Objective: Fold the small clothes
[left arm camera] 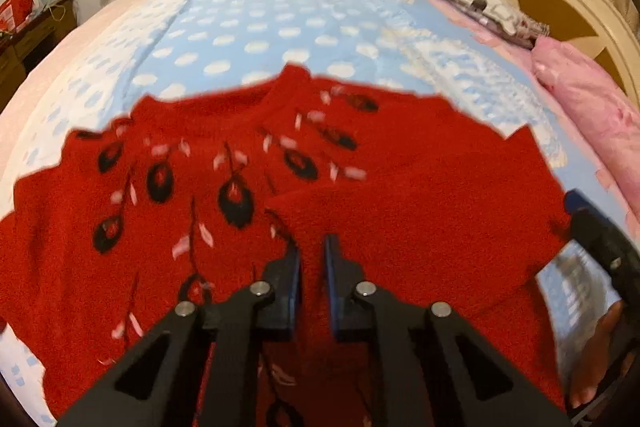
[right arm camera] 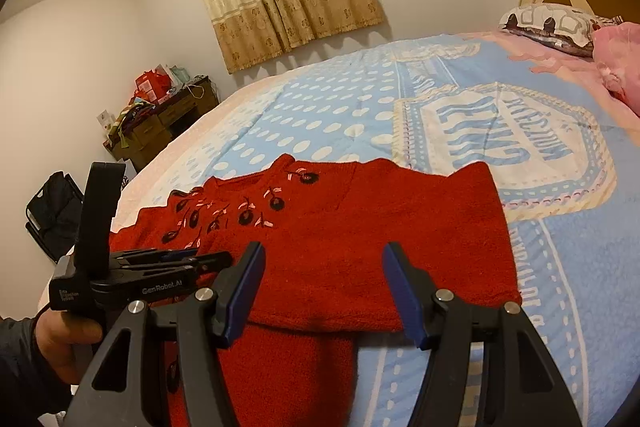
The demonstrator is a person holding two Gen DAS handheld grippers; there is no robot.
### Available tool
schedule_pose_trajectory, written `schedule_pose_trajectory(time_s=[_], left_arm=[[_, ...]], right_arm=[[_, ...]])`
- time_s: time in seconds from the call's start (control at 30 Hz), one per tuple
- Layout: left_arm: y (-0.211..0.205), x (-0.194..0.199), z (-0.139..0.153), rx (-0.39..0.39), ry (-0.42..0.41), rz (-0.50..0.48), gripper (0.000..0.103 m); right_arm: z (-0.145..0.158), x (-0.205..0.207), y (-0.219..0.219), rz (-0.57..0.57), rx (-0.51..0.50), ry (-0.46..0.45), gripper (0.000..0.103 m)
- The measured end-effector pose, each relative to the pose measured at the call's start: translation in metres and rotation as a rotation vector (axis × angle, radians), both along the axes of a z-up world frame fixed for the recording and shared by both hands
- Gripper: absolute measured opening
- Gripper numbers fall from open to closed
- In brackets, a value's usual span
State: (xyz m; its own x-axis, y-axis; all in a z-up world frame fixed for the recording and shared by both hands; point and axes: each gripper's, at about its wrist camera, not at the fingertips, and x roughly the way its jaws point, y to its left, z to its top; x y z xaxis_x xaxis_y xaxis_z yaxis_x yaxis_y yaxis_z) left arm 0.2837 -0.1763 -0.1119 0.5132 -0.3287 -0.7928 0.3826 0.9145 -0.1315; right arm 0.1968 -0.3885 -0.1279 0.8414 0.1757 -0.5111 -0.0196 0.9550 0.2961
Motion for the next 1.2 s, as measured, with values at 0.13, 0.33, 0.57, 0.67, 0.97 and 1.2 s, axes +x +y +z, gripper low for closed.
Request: schedule_pose_trajectory(time_s=[0.13,0.33,0.57,0.67,0.97,1.2], left_arm=[[0.014,0.005,0.028,-0.049,-0.046,0.004,0.007],[0.045,0.013,0.052,-0.022,-0.113,0.038,0.007],[0.077,0.016,0.044,0.007,-0.115,0.09,0.007],[0.088,0.017,0.038,0.01,-0.112,0.114,0.007],[0.123,0.024,0.016,0.027,-0.081,0.193,0.007],[0.138,0.027,0.006,0.053,-0.083,0.225,0.007]], right_arm=[[0.002,-0.002,-0.003,-0.02,-0.001,-0.009,0.062],[0.005,-0.005,-0.014,-0.071,0.014,-0.028,0.062],[0.004,-0.003,-0.018,-0.085,0.026,-0.015,0.062],[0.004,-0.004,-0.018,-0.086,0.017,-0.017,0.062],[0.001,-0.002,-0.022,-0.103,0.03,0.001,0.062],[-0.004,0.003,-0.019,-0.096,0.009,0.029,0.062]])
